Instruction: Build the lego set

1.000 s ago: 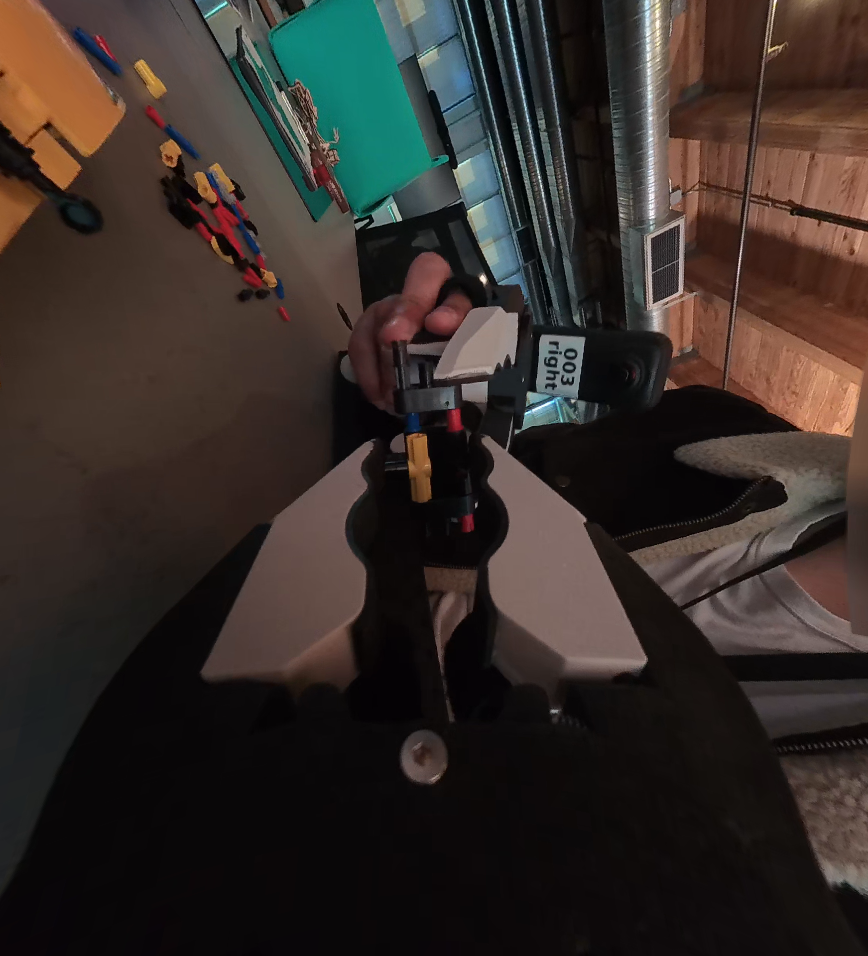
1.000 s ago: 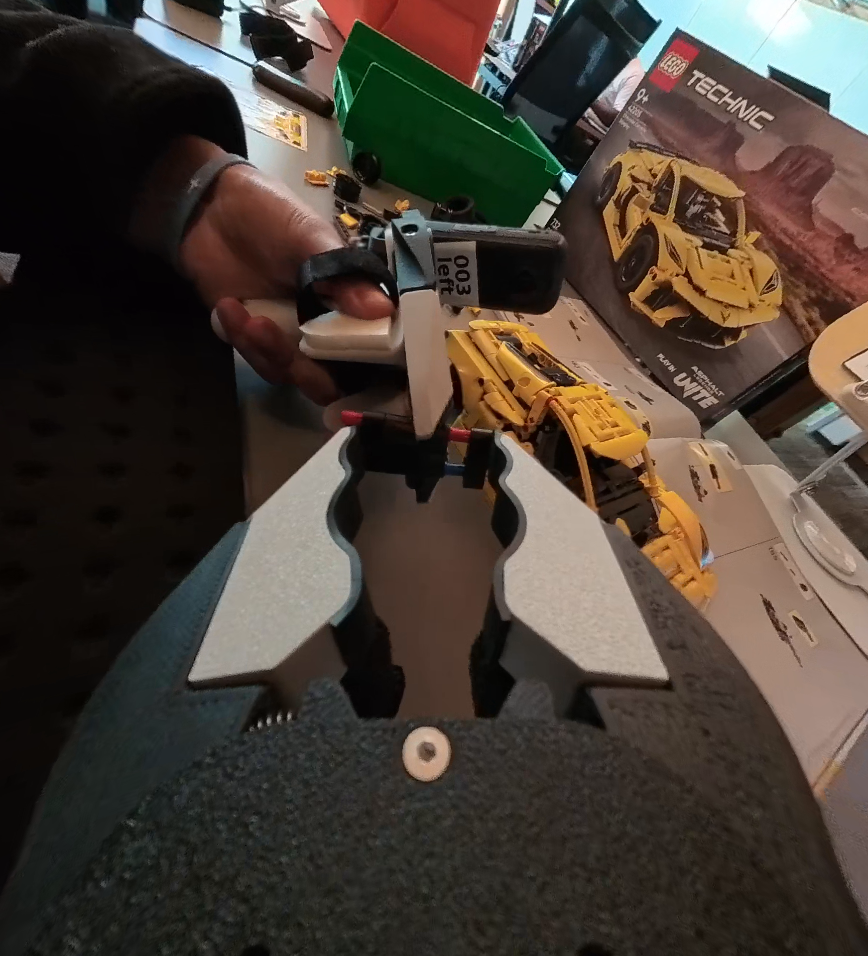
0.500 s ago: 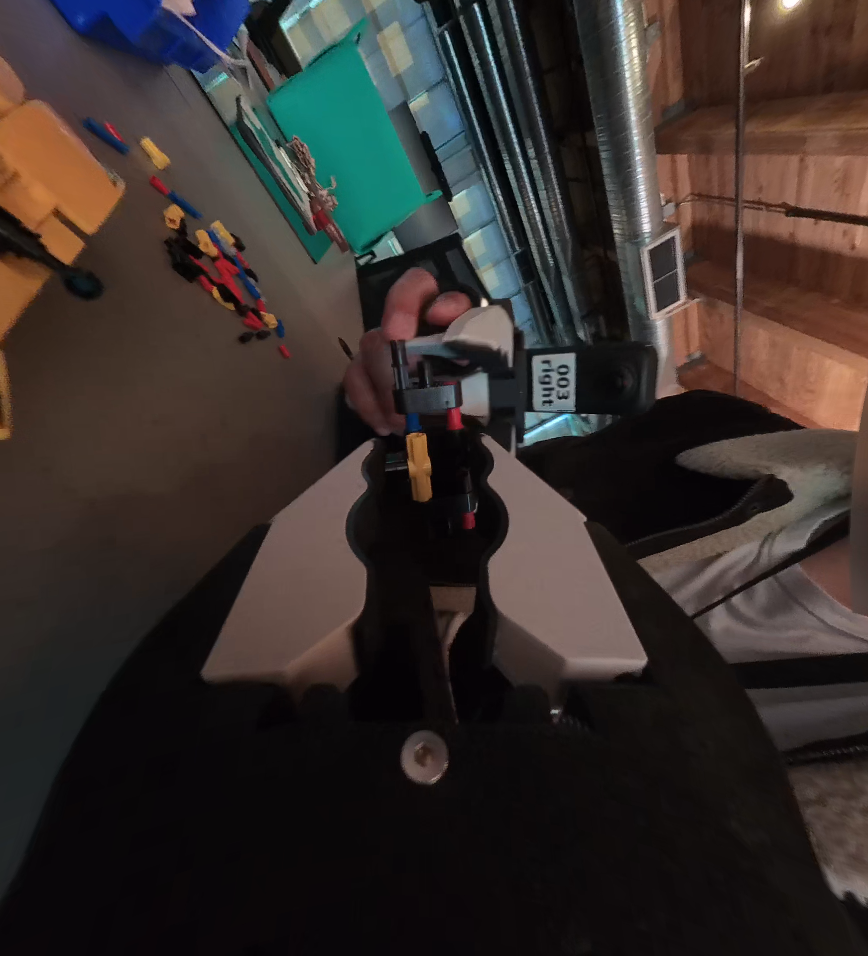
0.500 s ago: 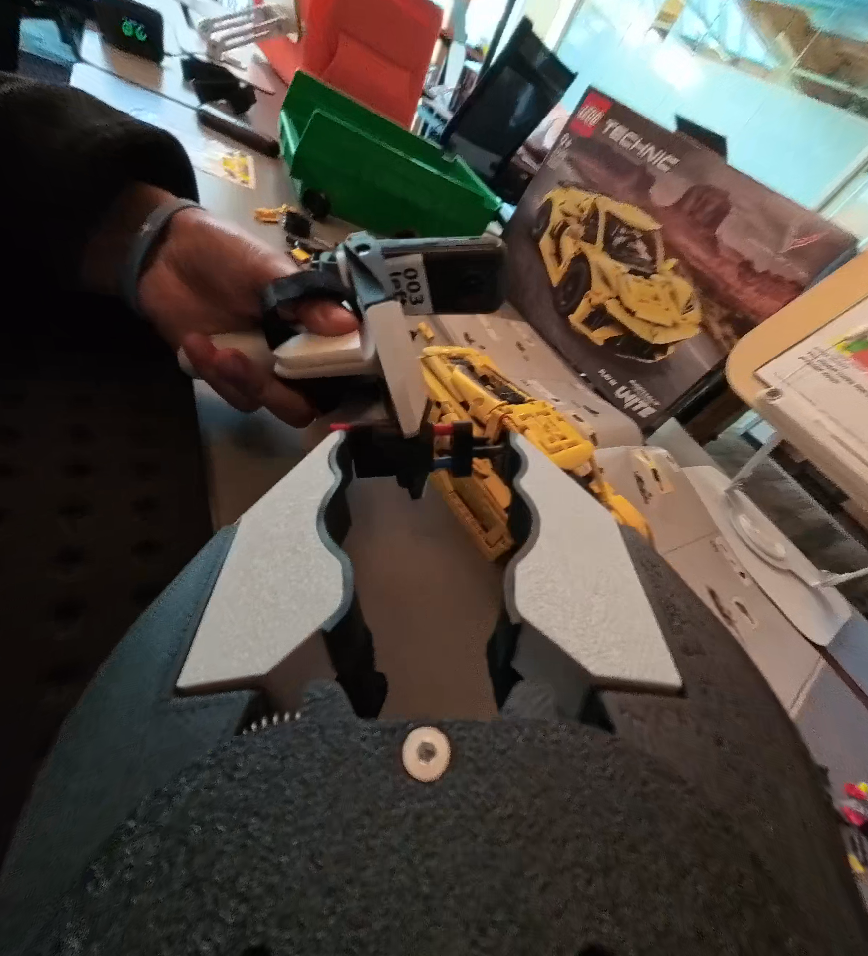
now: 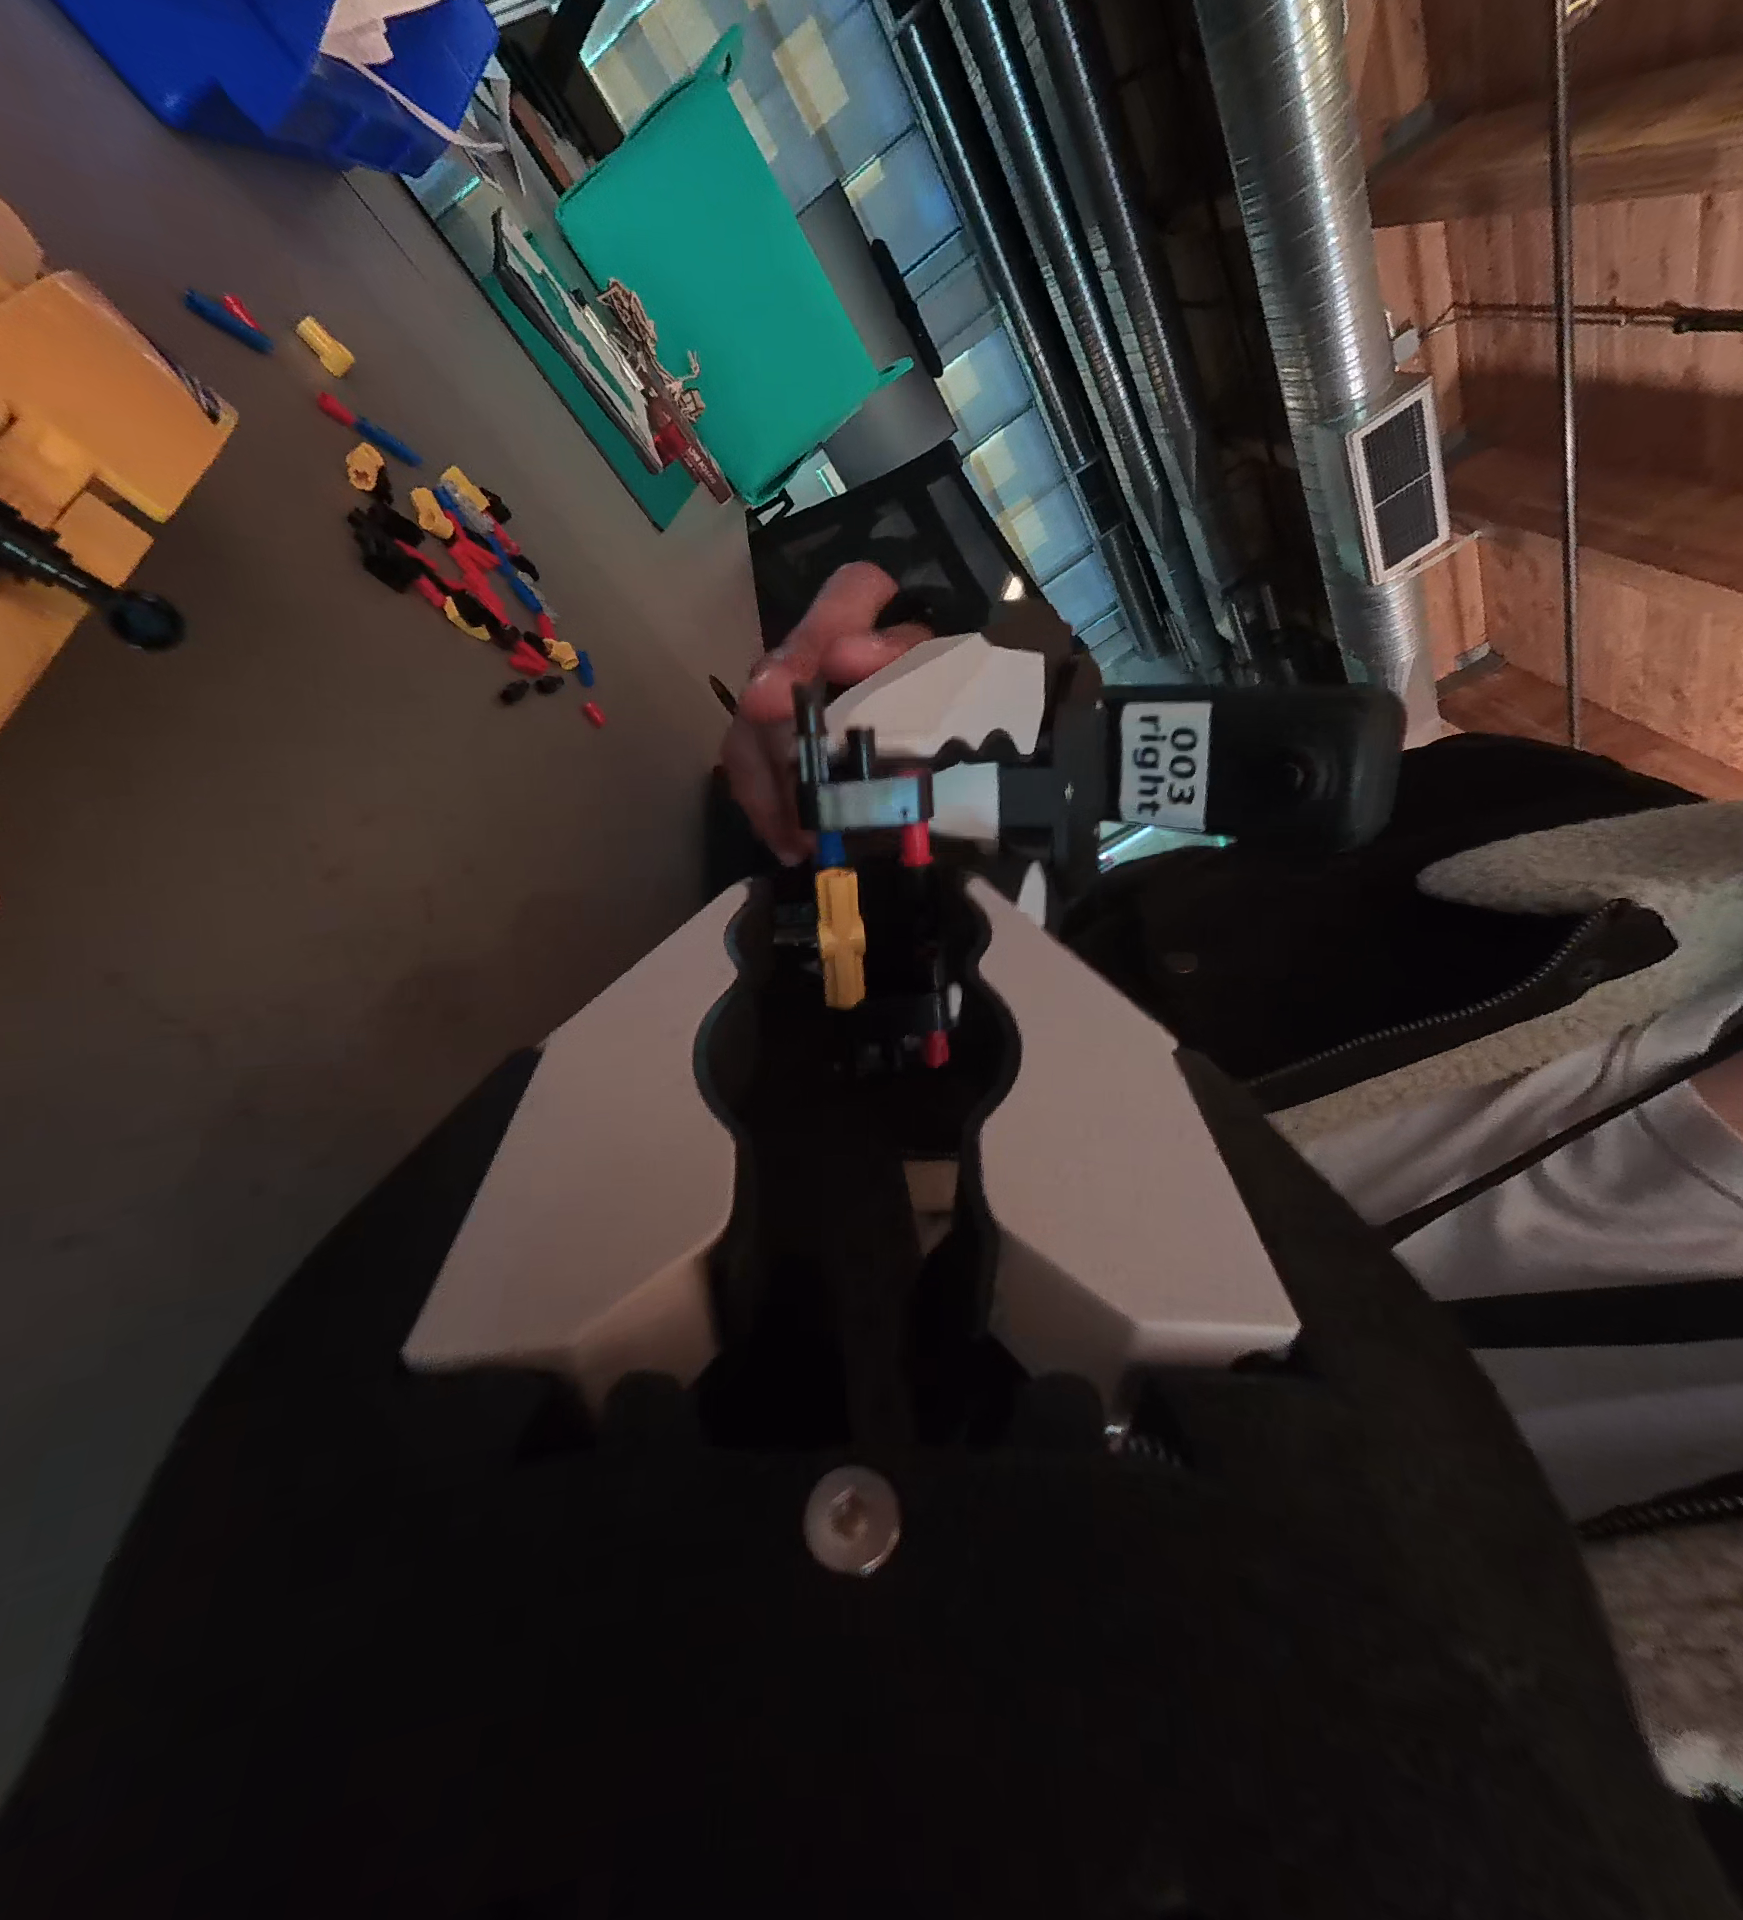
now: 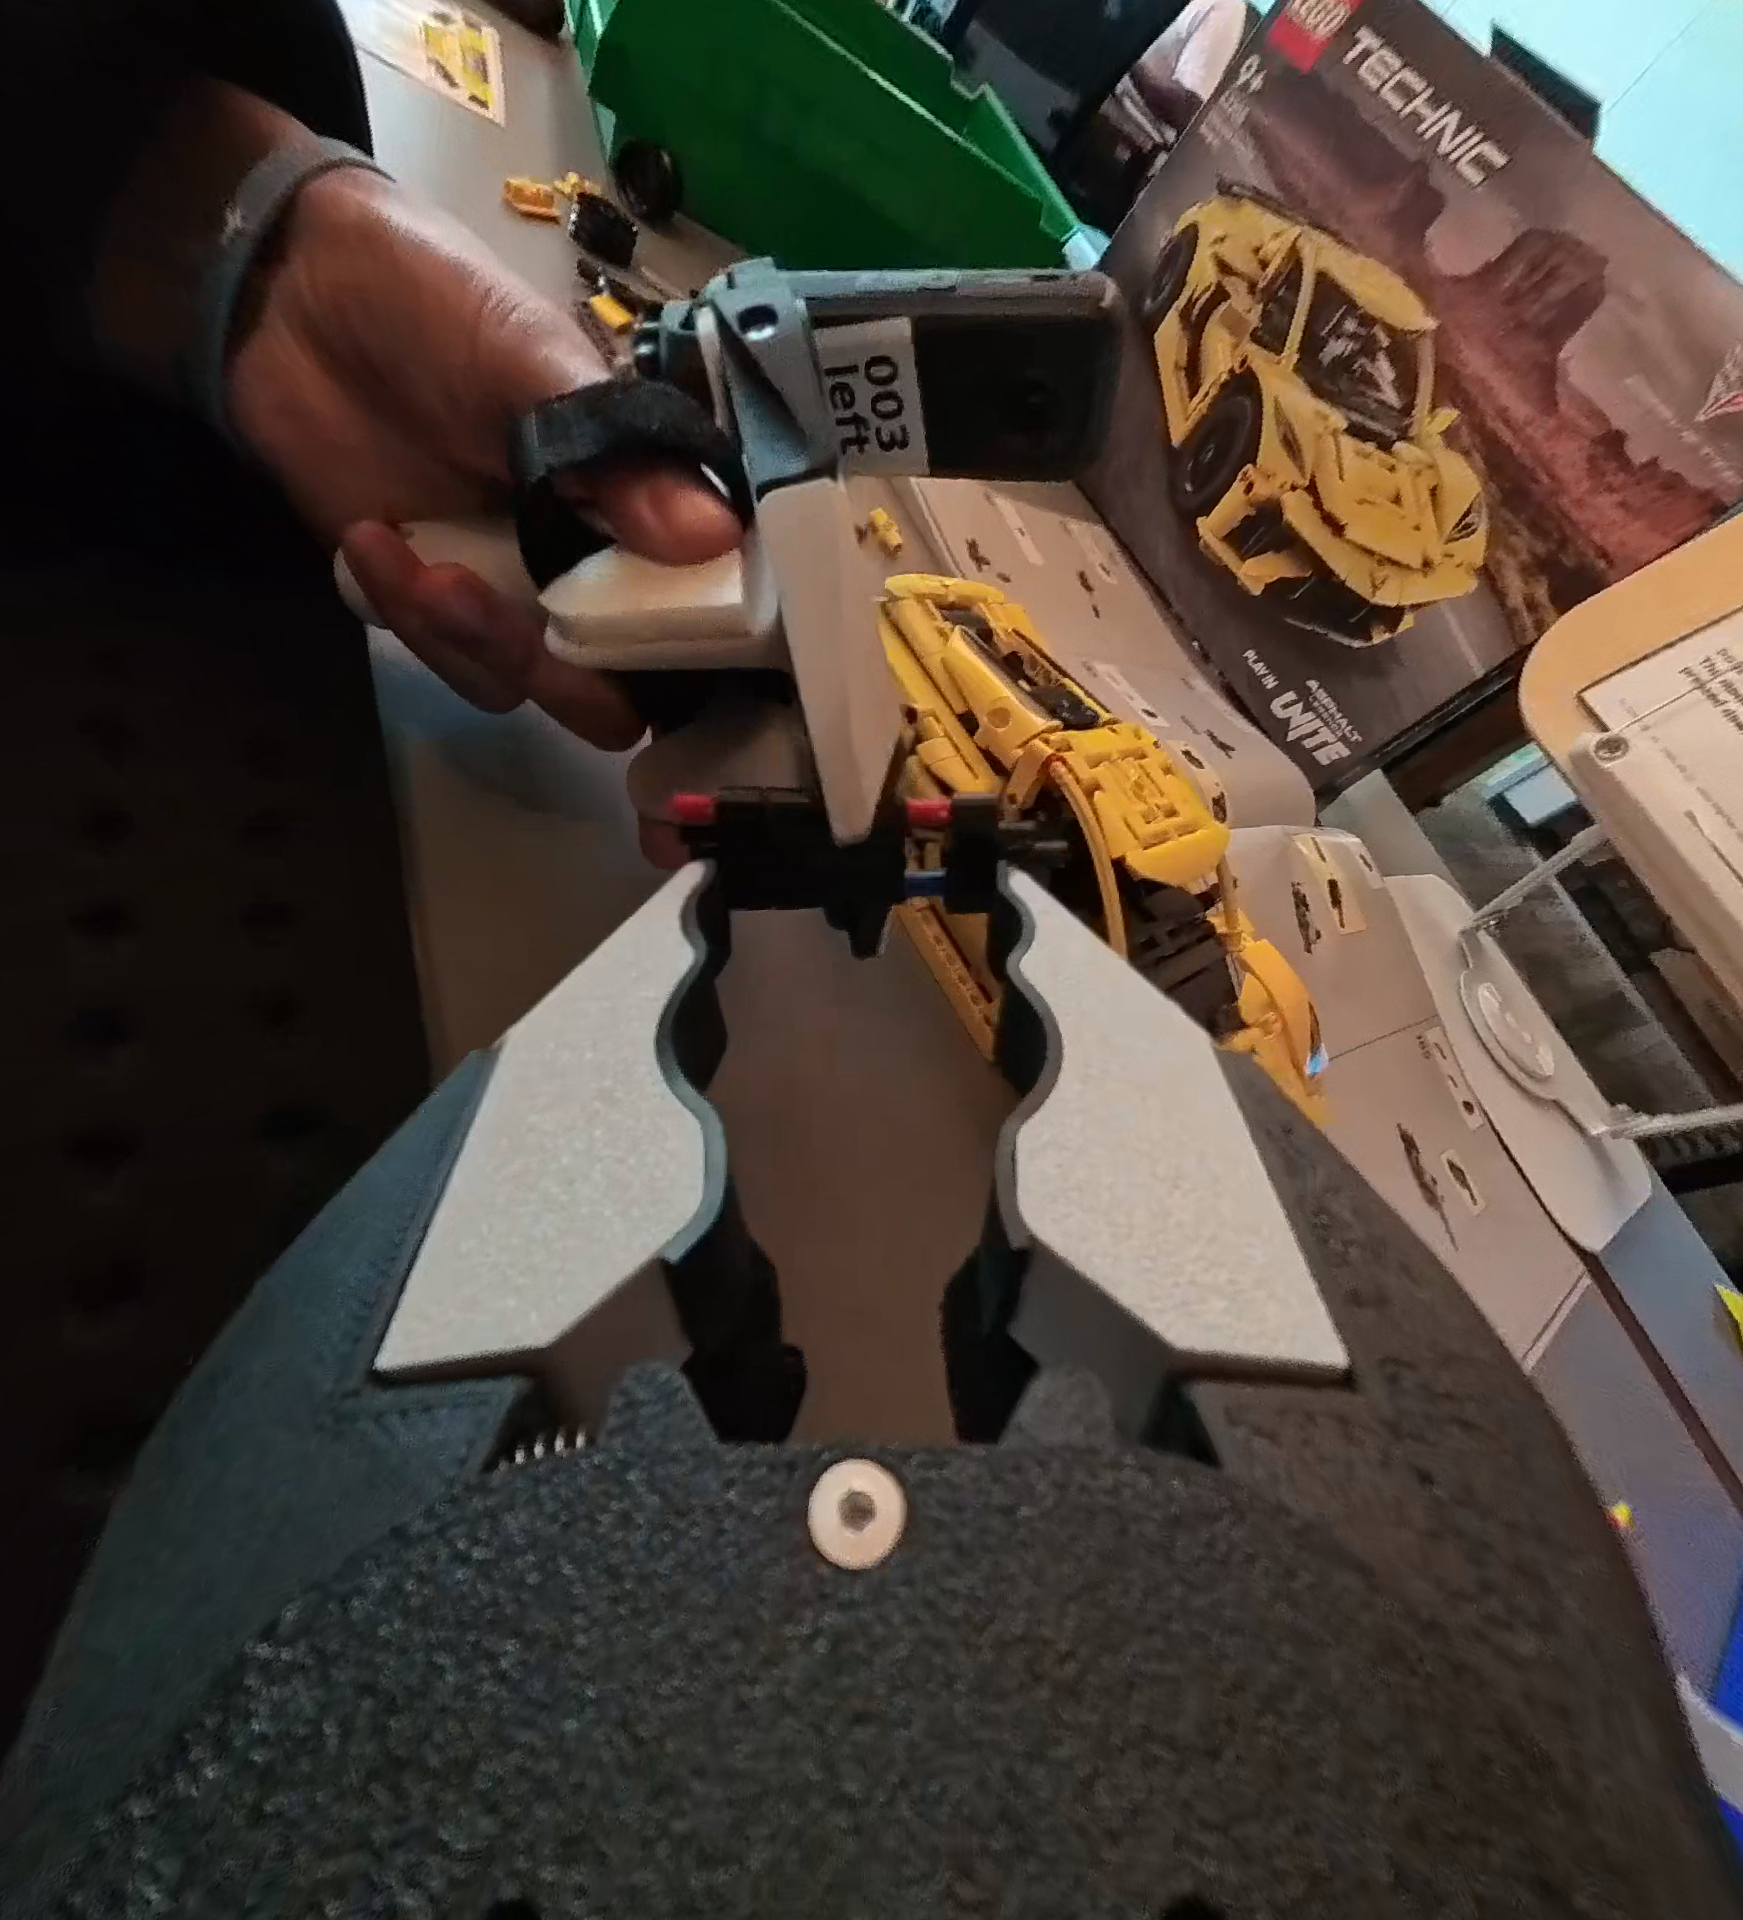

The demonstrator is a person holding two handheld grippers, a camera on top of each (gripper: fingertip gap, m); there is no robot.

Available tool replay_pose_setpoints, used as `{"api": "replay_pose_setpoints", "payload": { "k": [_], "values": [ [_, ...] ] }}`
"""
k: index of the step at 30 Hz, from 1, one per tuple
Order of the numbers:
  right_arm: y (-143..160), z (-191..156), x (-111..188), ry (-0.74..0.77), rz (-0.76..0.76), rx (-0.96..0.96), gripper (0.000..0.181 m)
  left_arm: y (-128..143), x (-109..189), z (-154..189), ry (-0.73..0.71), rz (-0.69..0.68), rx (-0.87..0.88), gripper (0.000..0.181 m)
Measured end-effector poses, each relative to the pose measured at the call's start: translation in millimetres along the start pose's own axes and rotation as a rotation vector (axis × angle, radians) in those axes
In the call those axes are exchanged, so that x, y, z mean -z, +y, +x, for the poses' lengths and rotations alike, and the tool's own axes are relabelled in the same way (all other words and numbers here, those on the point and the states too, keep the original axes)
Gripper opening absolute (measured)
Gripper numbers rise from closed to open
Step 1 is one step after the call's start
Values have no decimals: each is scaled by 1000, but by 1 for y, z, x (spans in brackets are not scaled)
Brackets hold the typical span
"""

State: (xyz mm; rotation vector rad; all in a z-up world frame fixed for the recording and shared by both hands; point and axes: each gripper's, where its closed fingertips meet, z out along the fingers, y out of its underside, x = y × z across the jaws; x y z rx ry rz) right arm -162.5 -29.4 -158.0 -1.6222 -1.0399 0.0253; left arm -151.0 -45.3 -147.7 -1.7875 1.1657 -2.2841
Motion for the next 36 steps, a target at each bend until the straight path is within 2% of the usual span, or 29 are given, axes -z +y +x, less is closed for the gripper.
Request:
{"api": "replay_pose_setpoints", "payload": {
  "k": [8, 13, 22, 27, 32, 36],
  "values": [
    [3, -3, -2, -8, -3, -14, 48, 2, 0, -4, 6, -7, 49, 32],
    [-4, 3, -1, 9, 56, -80, 48, -5, 2, 1, 54, 42, 84, 33],
    [-18, 22, 13, -41, 232, -380, 56, -25, 13, 12, 249, 179, 284, 33],
    [-18, 15, 8, 5, 187, -243, 48, -20, 9, 22, 290, 146, 274, 33],
    [-27, 10, 11, -38, 224, -248, 51, -17, 5, 34, 362, 118, 276, 33],
    [-31, 9, 12, -54, 248, -268, 54, -21, 5, 34, 380, 152, 301, 33]
  ]
}}
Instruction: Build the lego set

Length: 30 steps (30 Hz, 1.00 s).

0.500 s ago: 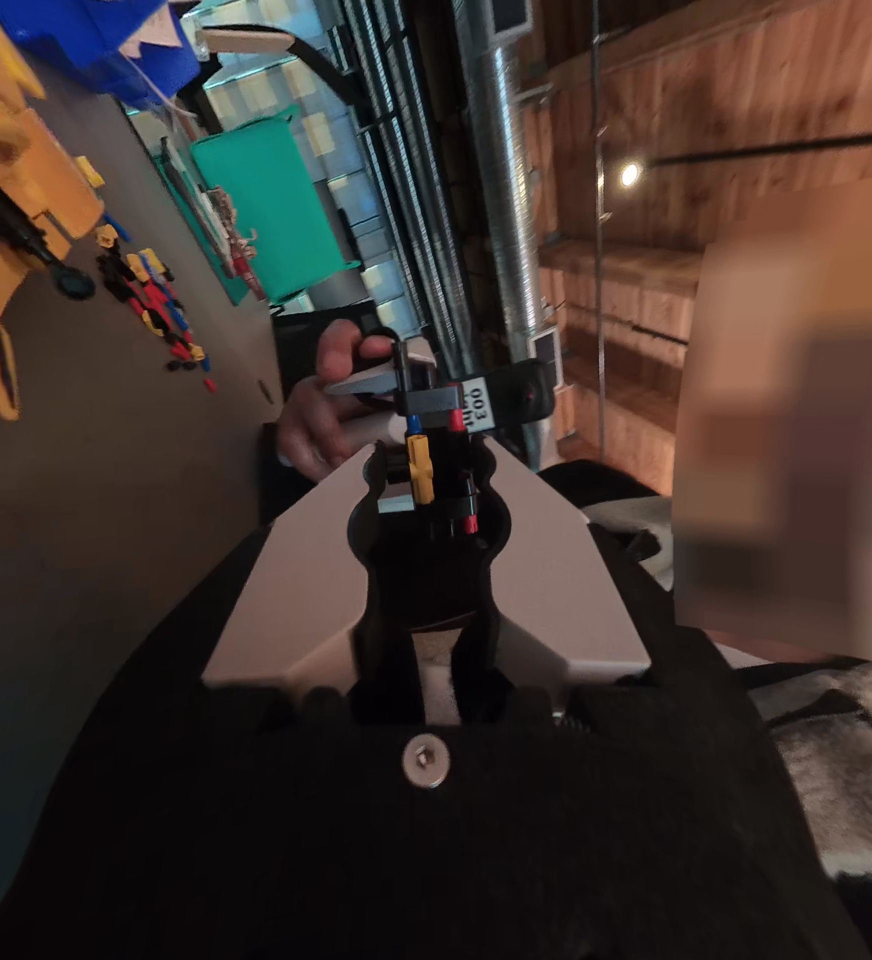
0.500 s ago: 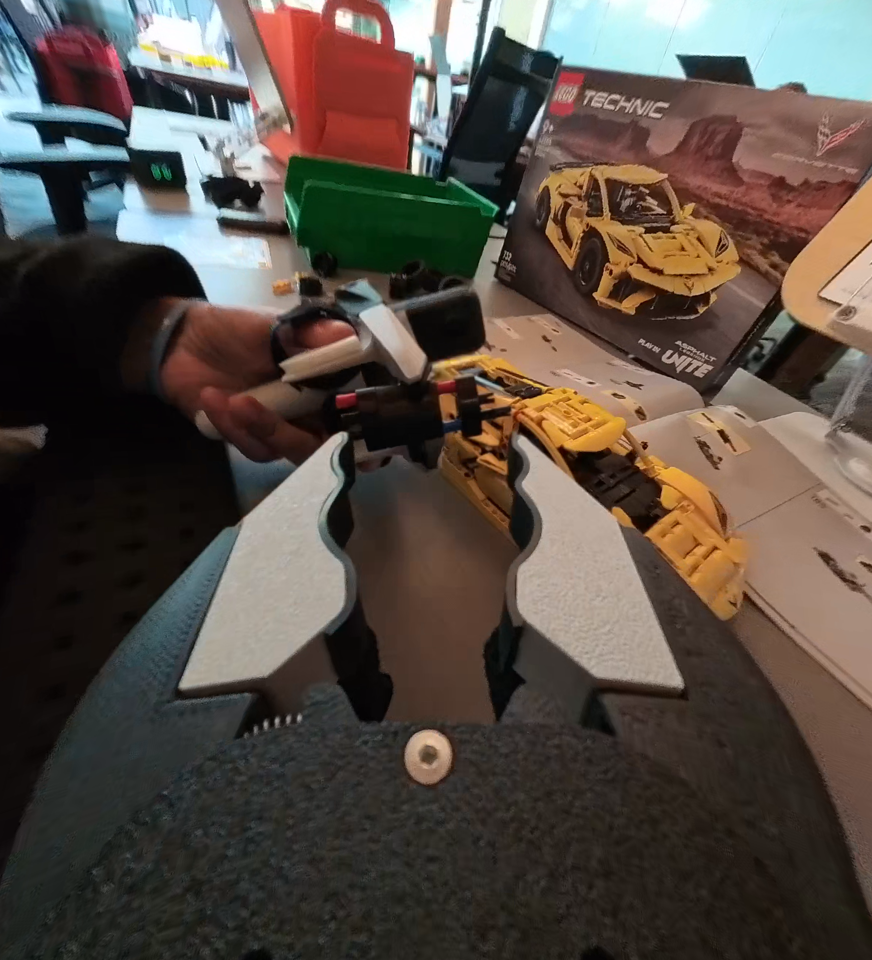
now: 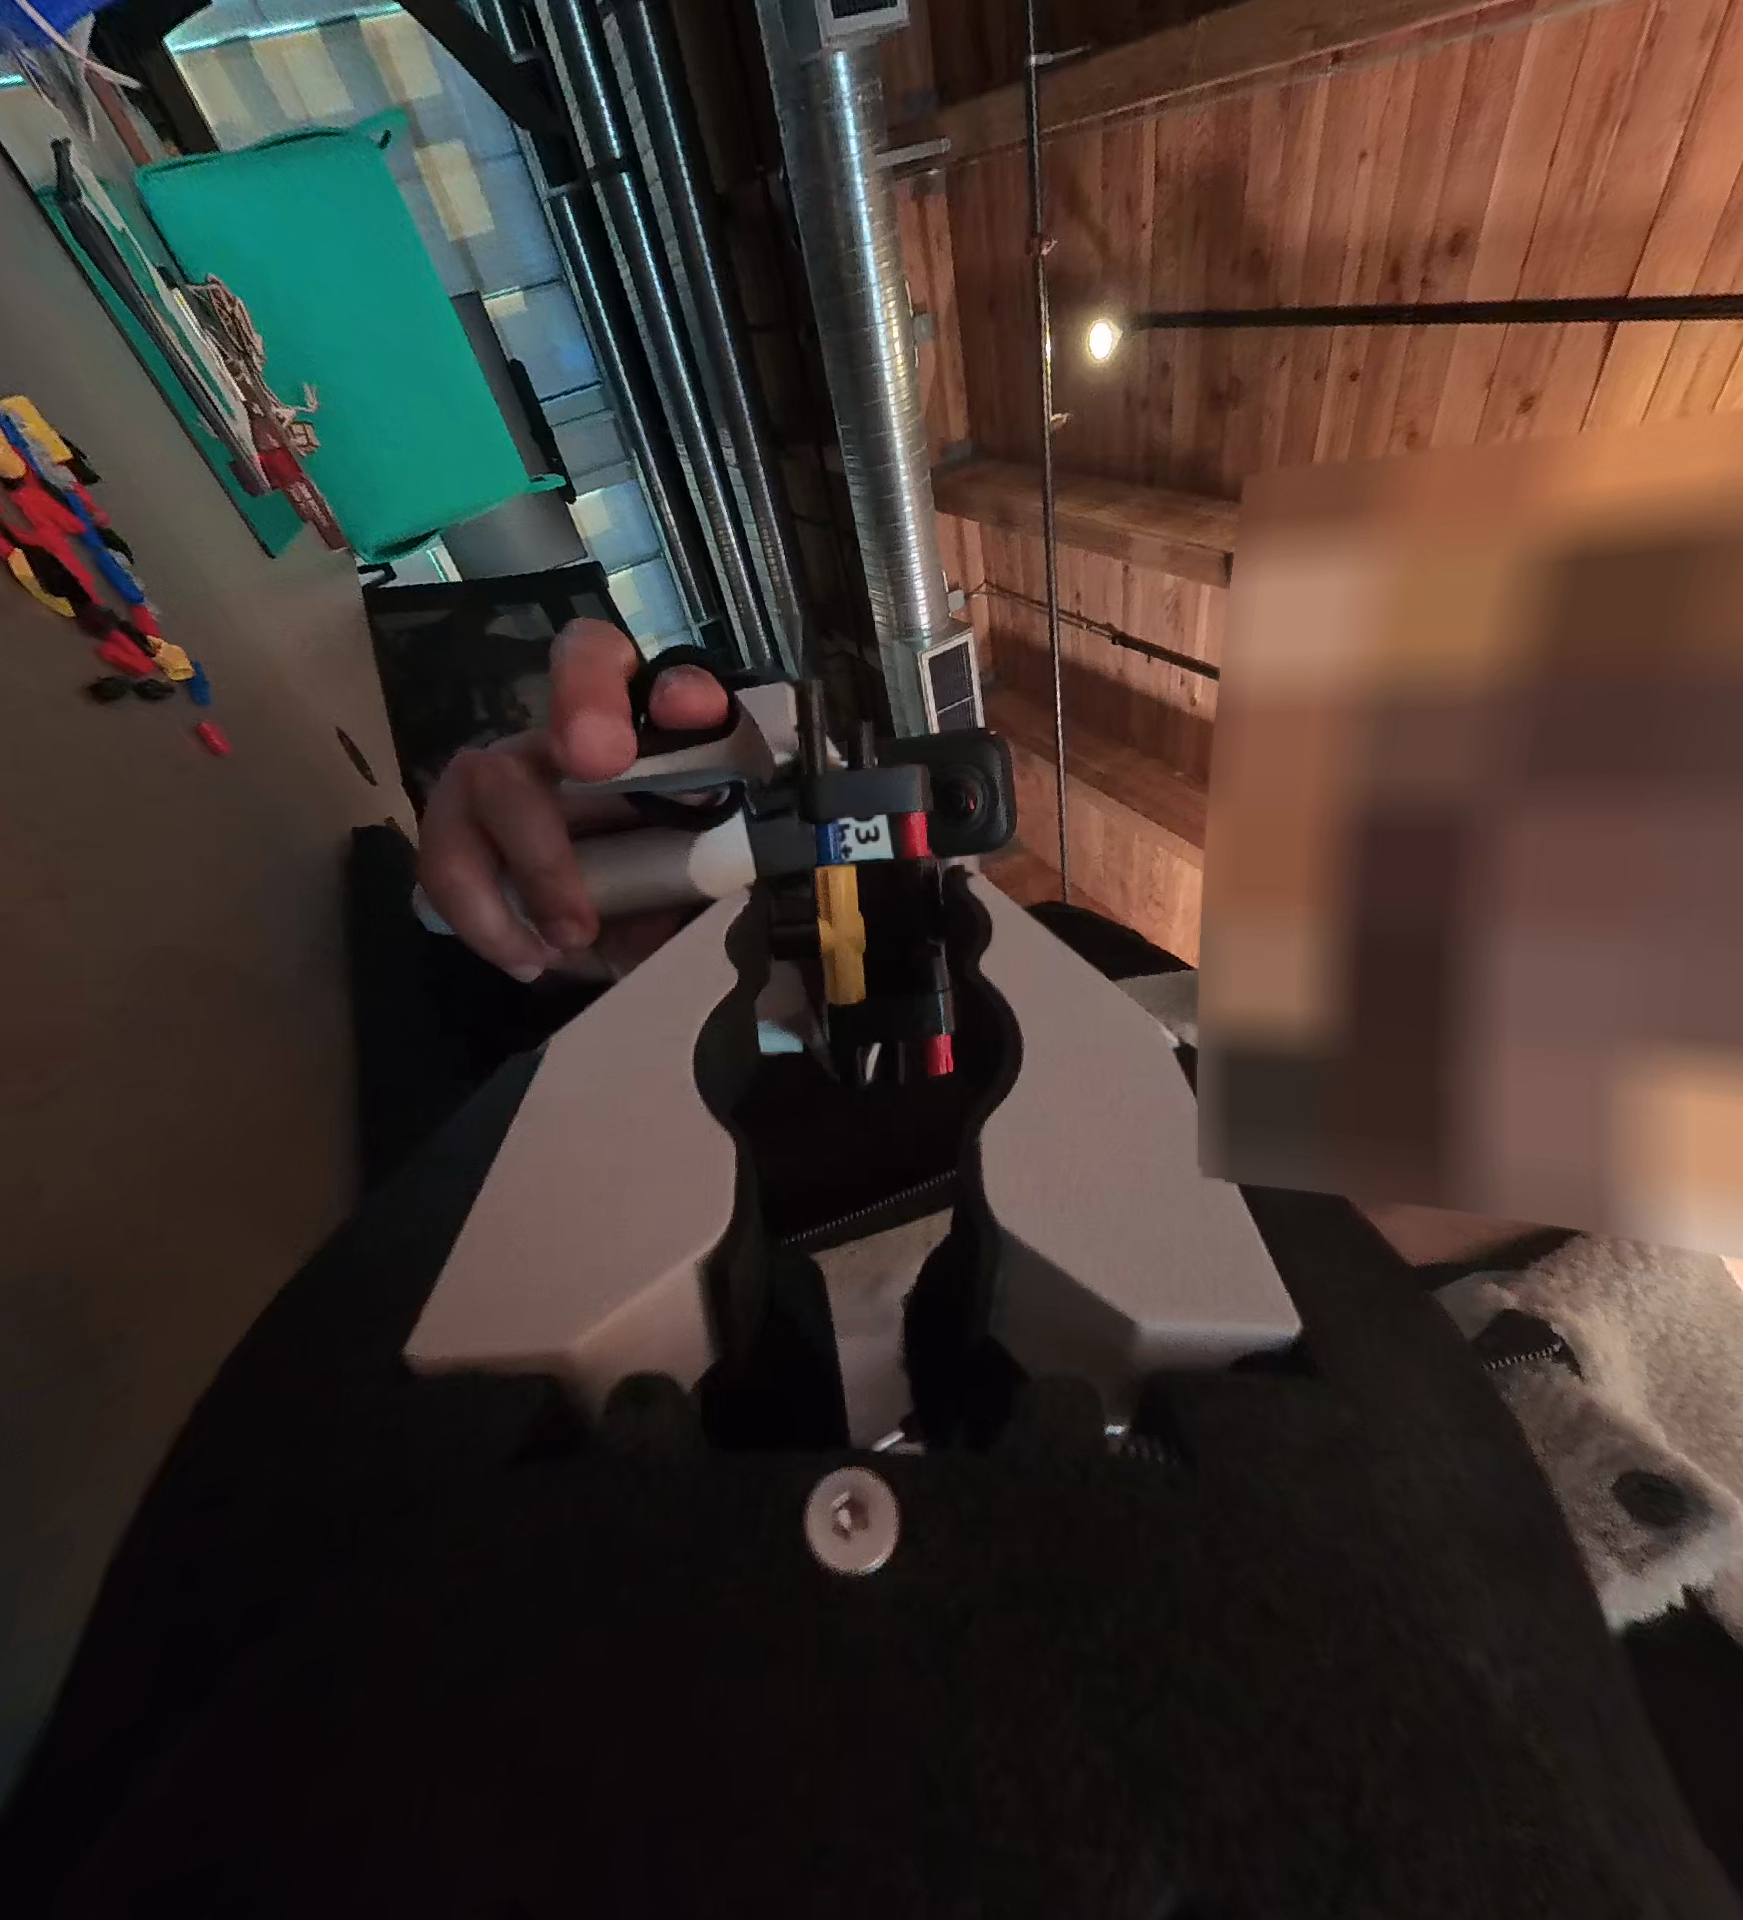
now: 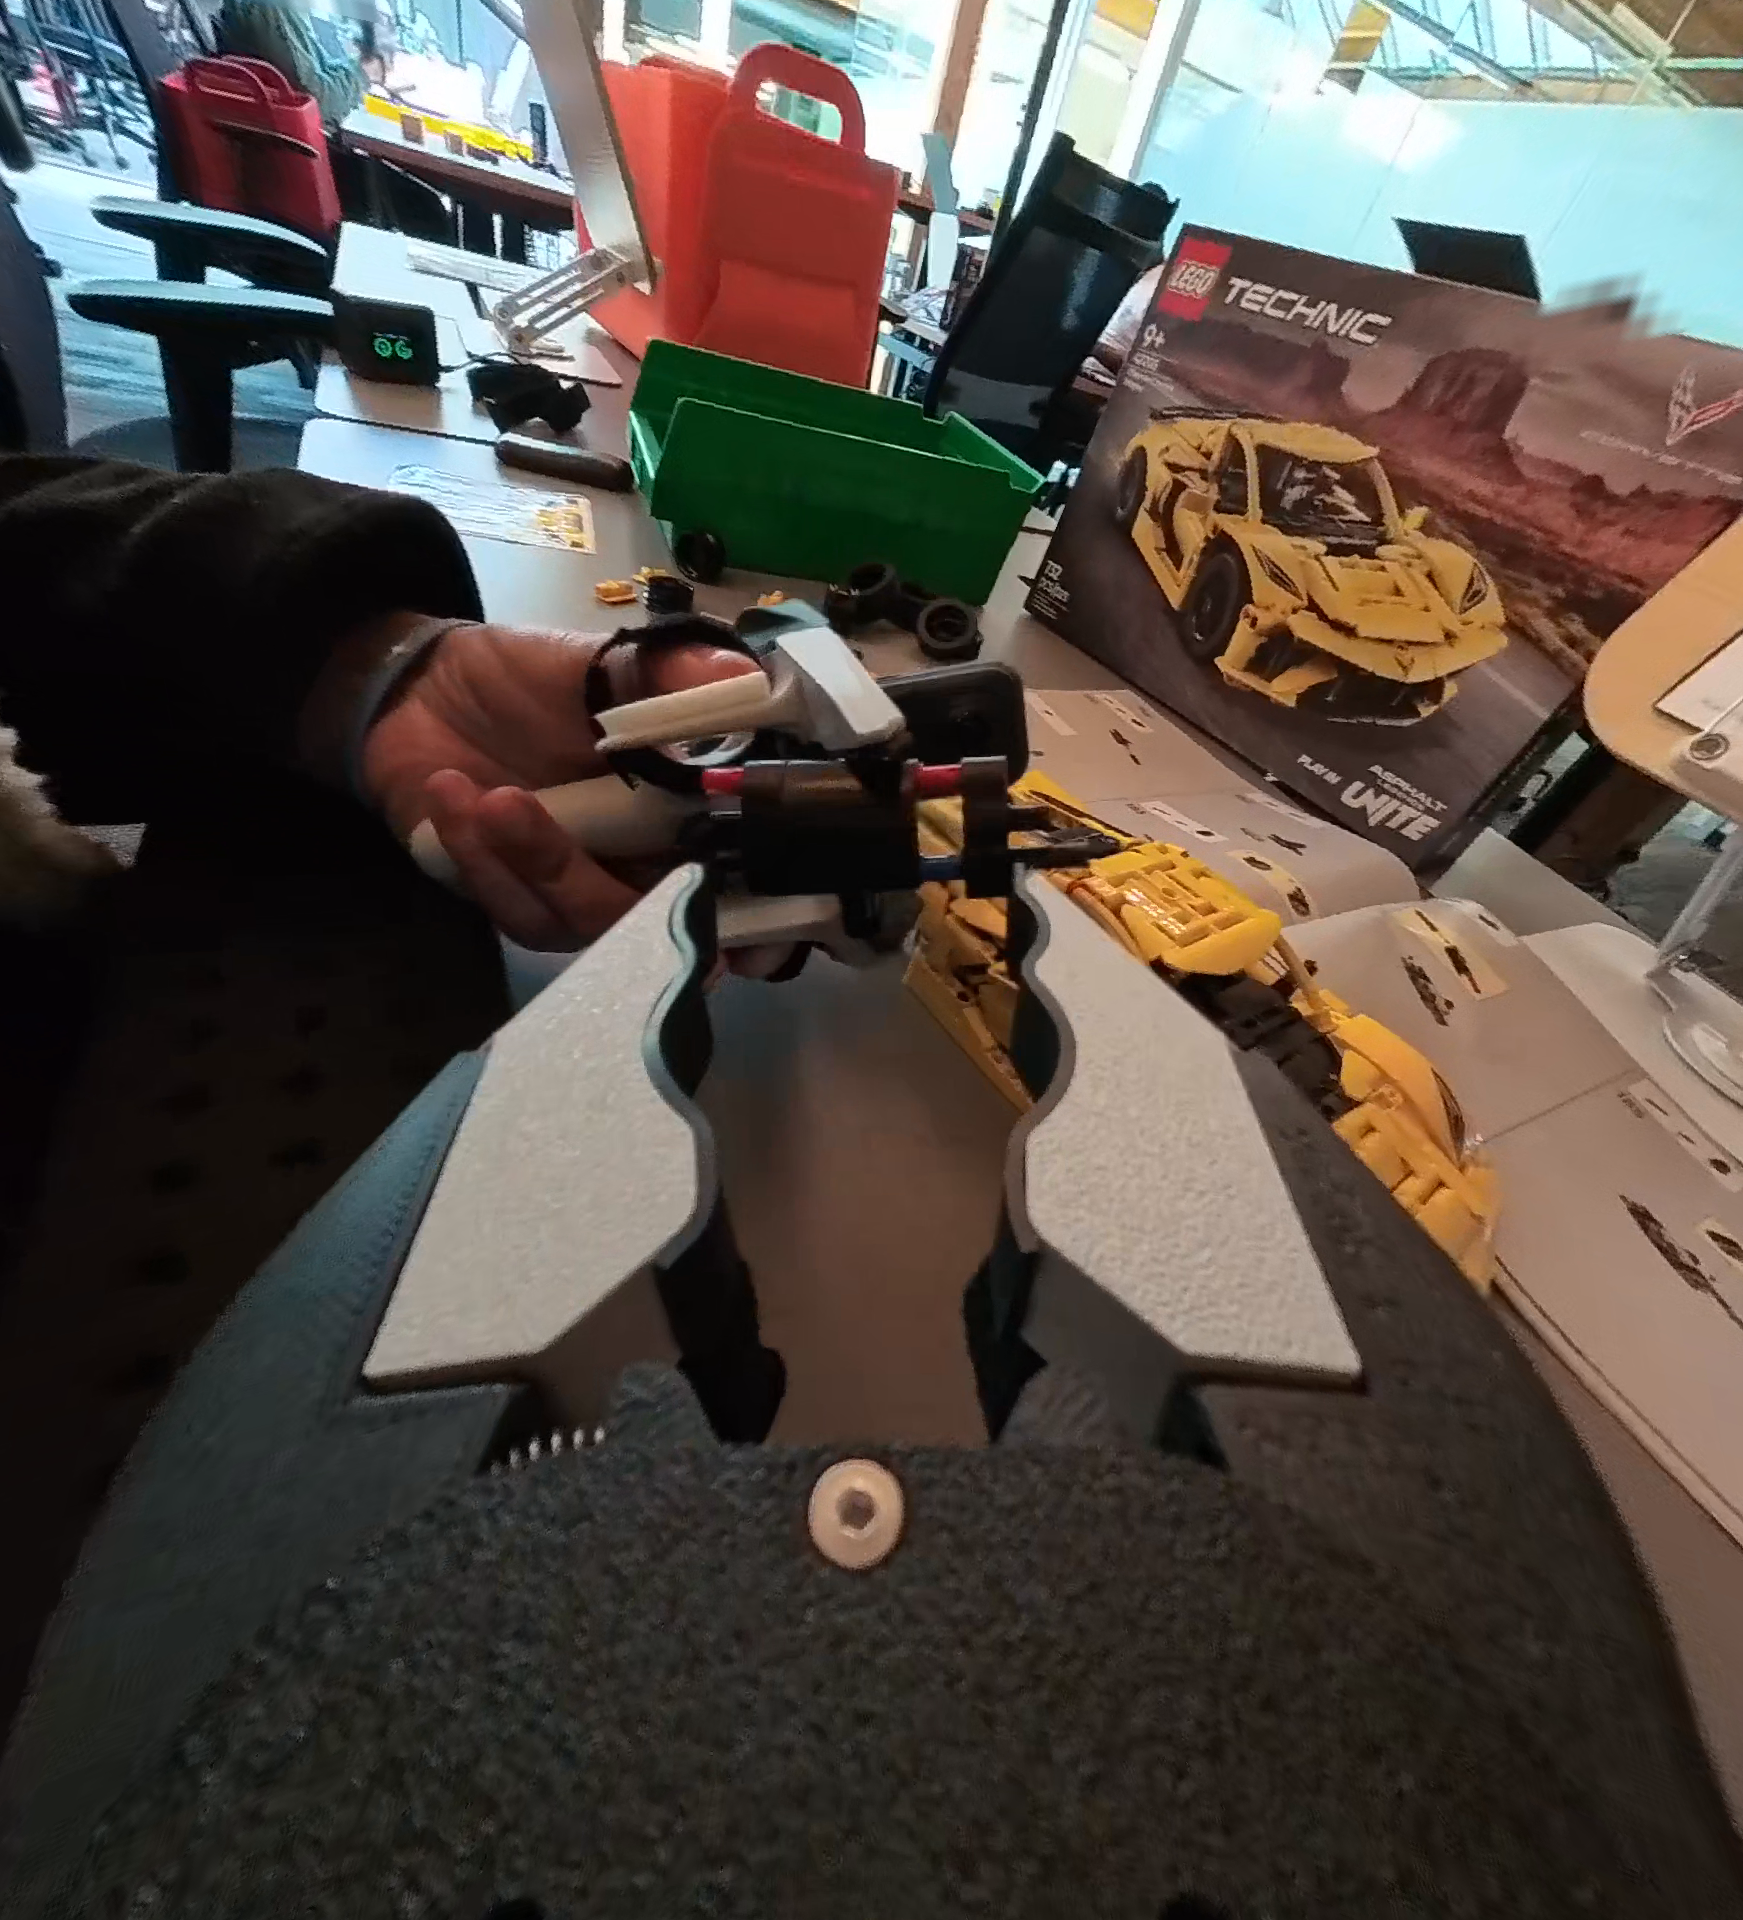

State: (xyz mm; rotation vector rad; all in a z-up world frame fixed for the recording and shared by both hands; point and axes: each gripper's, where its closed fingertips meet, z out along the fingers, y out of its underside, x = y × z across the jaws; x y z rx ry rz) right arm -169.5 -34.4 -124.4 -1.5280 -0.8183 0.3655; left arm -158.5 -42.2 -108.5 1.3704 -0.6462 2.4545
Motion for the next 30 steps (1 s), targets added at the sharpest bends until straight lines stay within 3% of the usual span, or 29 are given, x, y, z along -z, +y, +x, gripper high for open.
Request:
{"api": "replay_pose_setpoints", "payload": {
  "k": [5, 11, 22, 27, 30],
  "values": [
    [0, 6, -3, 75, -15, 86, 48, -1, -1, 1, 10, 18, 5, 34],
    [7, 4, 0, 66, -122, 116, 47, 2, -2, -5, -54, -10, -45, 33],
    [12, 1, -2, 41, -144, 125, 45, 5, 0, -8, -46, -26, -8, 33],
    [15, 6, -6, 83, -105, 137, 48, 1, 5, -13, -159, -29, -118, 33],
    [13, 14, 0, 152, -108, 191, 62, 1, 6, -15, -186, -36, -134, 33]
  ]
}}
